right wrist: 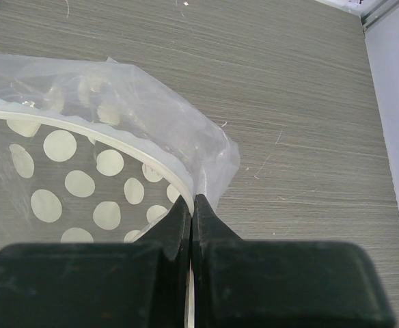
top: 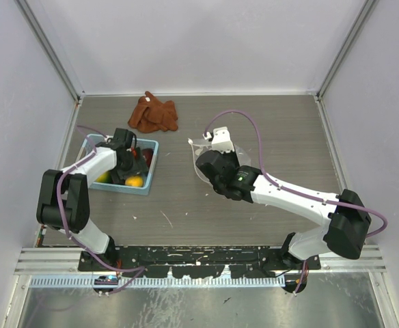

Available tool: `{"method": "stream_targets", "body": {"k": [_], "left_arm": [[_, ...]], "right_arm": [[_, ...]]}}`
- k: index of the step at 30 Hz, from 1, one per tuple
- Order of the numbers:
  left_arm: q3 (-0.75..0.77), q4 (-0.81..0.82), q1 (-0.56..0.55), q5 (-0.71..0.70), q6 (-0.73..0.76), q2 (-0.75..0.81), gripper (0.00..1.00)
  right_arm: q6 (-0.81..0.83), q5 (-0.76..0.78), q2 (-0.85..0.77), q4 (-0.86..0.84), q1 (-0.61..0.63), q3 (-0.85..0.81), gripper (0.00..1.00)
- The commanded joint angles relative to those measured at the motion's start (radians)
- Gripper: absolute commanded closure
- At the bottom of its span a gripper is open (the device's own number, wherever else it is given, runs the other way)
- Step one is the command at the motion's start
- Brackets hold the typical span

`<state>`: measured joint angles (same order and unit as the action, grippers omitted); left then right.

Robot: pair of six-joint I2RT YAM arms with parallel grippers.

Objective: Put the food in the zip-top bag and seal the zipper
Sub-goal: Pick up the fake fruit from the bin.

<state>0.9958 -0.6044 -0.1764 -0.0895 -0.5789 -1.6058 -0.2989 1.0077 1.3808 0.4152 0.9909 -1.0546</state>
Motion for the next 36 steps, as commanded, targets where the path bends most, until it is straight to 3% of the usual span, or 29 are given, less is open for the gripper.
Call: {"method": "stream_targets", "body": {"k": [1,5,13,18,26,36], "left_arm": [[-0.021,0.014,-0.001,0.017,-0.001,0.003,0.15],[-0.030,0.026,-0.002,0.032,-0.002,0.002,0.25],[-0.035,0.031,-0.002,0.039,-0.015,0.076,0.56],[-0.029,0.034,-0.001,0.034,-0.018,0.115,0.64],[-0.025,0.045,-0.001,0.037,-0.044,0.203,0.68],[-0.090,0.157,-0.003,0.167,-0.144,0.419,0.77]], "right_arm": [[-0.021,0.007,-0.002,-0.037,0.002,-0.044,0.99],[-0.024,0.006,-0.003,-0.036,0.003,-0.041,0.99],[-0.029,0.007,-0.015,-0.039,0.003,-0.038,0.99],[-0.032,0.001,-0.017,-0.038,0.003,-0.038,0.99],[-0.036,-0.002,-0.023,-0.039,0.003,-0.038,0.99],[-0.041,-0.054,-0.014,-0.056,0.003,-0.063,0.99]]}}
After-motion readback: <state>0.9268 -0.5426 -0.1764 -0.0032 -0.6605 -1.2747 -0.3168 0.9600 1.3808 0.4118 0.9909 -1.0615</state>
